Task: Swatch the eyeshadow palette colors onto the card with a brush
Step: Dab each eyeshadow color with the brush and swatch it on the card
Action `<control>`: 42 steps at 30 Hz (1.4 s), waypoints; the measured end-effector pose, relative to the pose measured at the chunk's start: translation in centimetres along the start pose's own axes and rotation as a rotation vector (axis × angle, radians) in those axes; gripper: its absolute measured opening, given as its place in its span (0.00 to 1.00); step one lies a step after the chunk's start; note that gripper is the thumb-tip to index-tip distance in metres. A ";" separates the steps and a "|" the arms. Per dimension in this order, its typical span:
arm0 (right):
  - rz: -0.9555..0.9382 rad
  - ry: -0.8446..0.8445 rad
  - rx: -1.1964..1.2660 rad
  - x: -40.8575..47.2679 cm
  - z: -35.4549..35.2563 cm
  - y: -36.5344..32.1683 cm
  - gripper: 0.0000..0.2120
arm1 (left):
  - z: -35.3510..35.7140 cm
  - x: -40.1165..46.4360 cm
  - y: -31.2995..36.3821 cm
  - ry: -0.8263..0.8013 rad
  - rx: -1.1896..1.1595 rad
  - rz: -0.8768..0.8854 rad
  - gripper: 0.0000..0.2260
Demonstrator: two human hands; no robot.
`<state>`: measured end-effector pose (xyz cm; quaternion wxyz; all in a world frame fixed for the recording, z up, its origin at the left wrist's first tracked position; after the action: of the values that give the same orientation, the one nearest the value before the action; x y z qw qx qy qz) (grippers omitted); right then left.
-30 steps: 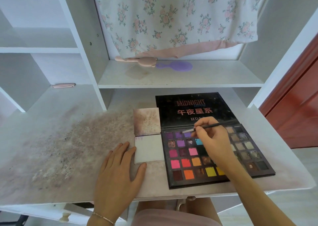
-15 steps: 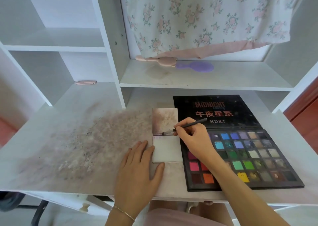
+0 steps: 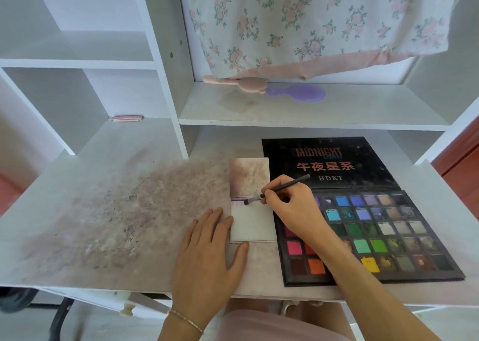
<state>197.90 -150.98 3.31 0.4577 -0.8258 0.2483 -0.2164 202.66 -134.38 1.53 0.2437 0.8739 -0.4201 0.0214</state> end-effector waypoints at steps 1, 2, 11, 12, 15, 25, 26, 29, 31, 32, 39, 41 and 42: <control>0.000 -0.005 -0.004 0.0 0.0 0.0 0.10 | 0.0 0.0 0.0 0.005 0.000 0.001 0.21; -0.002 -0.007 -0.004 0.0 0.0 0.1 0.10 | 0.1 0.0 -0.1 0.008 -0.001 -0.001 0.20; -0.008 -0.003 0.005 -0.1 0.0 0.0 0.09 | 0.0 0.0 0.0 0.007 -0.011 -0.005 0.23; -0.007 -0.003 0.004 -0.1 0.0 0.0 0.09 | 0.0 -0.1 0.0 0.011 -0.009 -0.003 0.22; -0.015 0.013 -0.008 0.0 -0.1 -0.1 0.10 | 0.1 0.0 0.0 0.015 0.000 0.002 0.22; -0.009 0.005 -0.008 0.1 -0.1 0.0 0.10 | 0.1 0.0 0.0 0.013 0.000 -0.005 0.23; -0.005 0.000 -0.008 0.0 0.0 0.0 0.10 | 0.1 0.0 0.0 0.015 -0.002 -0.005 0.23; -0.003 -0.001 -0.021 0.0 0.0 0.0 0.10 | 0.1 -0.1 -0.1 0.019 -0.013 -0.015 0.21; -0.013 0.011 -0.027 0.0 -0.1 -0.1 0.10 | 0.2 -0.1 -0.1 0.020 -0.010 -0.014 0.20; -0.014 0.011 -0.028 0.1 -0.1 -0.1 0.10 | 0.2 -0.1 -0.1 0.023 -0.008 -0.010 0.20; -0.010 0.009 -0.037 0.1 -0.1 0.0 0.08 | 0.2 -0.1 -0.1 0.032 -0.017 -0.009 0.20; -0.013 0.007 -0.031 0.0 -0.1 0.1 0.09 | 0.2 -0.1 -0.1 0.037 -0.008 -0.004 0.20; -0.011 0.001 -0.026 0.0 0.0 0.1 0.09 | 0.1 -0.1 0.0 0.037 -0.005 -0.003 0.20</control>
<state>197.85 -151.05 3.25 0.4457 -0.8329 0.2469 -0.2163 202.63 -134.37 1.40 0.2537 0.8734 -0.4141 0.0363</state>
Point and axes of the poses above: each hand's wrist, its own x-axis towards the middle knuckle, its own z-axis out of the palm, y = z × x, the point moved 6 cm from there along x, towards the middle knuckle, and after that the axes turned 7 degrees about -x, right-handed, at the moved point
